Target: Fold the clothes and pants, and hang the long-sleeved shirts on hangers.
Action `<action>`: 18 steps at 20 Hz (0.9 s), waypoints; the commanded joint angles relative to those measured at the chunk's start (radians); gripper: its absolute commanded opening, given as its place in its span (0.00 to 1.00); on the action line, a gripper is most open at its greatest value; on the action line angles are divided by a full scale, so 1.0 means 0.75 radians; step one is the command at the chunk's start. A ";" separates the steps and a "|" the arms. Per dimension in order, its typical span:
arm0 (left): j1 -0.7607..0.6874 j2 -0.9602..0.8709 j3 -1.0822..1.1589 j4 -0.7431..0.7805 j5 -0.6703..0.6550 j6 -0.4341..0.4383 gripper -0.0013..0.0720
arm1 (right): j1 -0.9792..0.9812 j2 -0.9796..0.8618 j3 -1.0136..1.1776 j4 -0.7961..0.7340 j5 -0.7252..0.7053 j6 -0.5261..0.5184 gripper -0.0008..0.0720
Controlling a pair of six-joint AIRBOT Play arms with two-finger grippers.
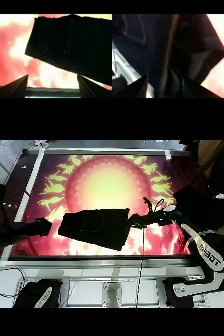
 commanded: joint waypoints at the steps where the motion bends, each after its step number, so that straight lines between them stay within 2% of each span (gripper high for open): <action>1: -0.001 0.001 0.001 0.001 -0.014 -0.001 0.96 | -0.039 0.001 0.065 -0.159 0.165 0.021 0.85; 2: -0.001 0.001 0.001 0.001 -0.014 -0.001 0.96 | -0.053 0.000 0.063 -0.197 0.194 0.054 0.90; 8: -0.001 0.001 0.001 0.001 -0.014 -0.001 0.96 | -0.031 -0.074 0.044 -0.157 0.065 0.225 0.90; 10: -0.001 0.001 0.001 0.001 -0.014 -0.002 0.96 | -0.024 -0.130 0.044 -0.014 0.081 0.195 0.91; 12: -0.001 0.001 0.001 0.001 -0.014 -0.002 0.96 | -0.002 -0.164 0.044 0.038 0.068 0.151 0.93; 18: -0.001 0.001 0.001 0.001 -0.015 -0.001 0.96 | 0.022 -0.200 0.044 -0.179 0.040 0.180 0.93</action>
